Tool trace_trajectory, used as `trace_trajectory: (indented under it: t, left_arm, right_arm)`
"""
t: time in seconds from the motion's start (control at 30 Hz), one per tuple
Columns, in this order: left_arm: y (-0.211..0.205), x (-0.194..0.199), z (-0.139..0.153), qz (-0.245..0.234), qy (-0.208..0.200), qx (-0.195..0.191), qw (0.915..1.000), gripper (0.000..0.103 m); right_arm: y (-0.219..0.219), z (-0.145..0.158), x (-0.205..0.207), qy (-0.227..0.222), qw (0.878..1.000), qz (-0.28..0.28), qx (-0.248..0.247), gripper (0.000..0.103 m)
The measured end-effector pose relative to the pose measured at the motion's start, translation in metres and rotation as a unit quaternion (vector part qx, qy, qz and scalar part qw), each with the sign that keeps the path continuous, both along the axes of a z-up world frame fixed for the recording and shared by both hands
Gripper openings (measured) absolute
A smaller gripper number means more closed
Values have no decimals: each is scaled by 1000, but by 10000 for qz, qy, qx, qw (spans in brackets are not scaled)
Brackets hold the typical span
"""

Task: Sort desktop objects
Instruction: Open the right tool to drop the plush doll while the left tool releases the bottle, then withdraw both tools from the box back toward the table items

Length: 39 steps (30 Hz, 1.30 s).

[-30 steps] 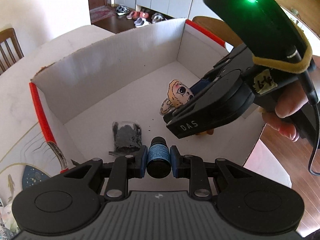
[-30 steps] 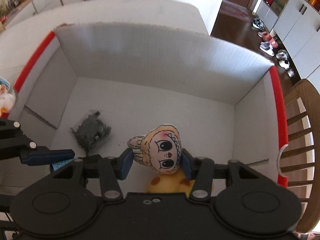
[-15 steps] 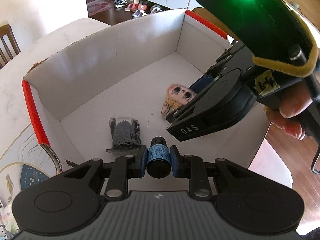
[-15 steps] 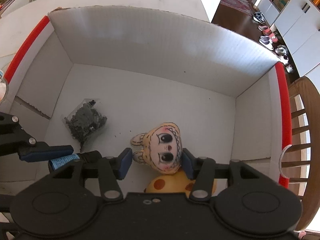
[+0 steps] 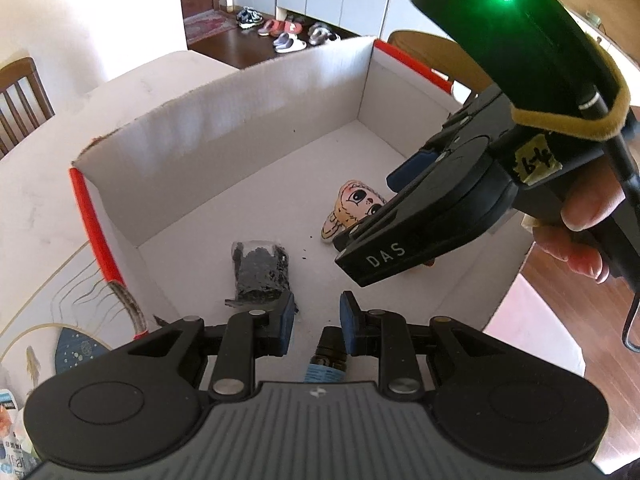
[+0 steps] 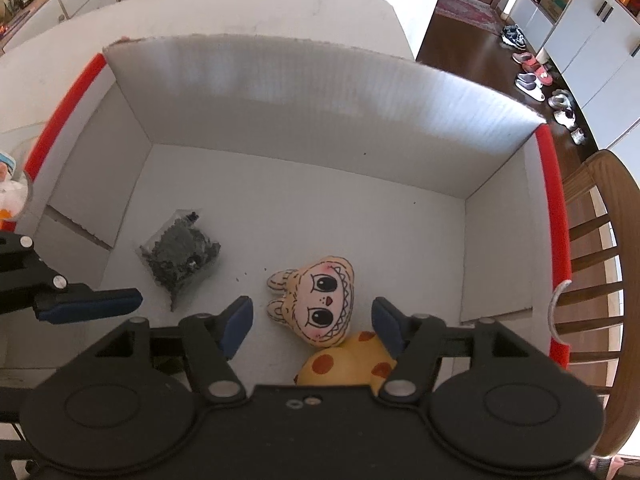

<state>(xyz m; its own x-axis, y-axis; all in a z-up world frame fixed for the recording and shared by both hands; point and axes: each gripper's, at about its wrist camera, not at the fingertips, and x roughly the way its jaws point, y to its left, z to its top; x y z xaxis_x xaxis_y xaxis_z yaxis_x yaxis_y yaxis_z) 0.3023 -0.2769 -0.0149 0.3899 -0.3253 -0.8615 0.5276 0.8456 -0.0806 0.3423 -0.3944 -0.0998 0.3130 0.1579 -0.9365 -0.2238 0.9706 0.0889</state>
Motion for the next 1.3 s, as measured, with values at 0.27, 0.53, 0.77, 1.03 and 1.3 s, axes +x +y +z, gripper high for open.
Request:
trace_trajectory:
  t: [0.27, 0.53, 0.77, 1.03, 1.3]
  left_arm:
    - [8, -15, 11, 149, -181, -228, 9995, 23]
    - [14, -28, 23, 291, -408, -401, 9979, 23]
    - [20, -42, 35, 319, -598, -562, 9961, 23]
    - [35, -60, 44, 377, -677, -682, 9947, 23]
    - [53, -76, 49, 438, -805, -720, 9932, 23]
  right_arm:
    - [-12, 26, -15, -194, 9993, -50, 326, 66]
    - [-16, 47, -36, -355, 9975, -164, 585, 66]
    - [-18, 68, -59, -617, 9948, -371, 727, 67]
    - [-15, 80, -82, -807, 9917, -542, 840, 69]
    - [-3, 85, -102, -913, 9889, -678, 952, 70]
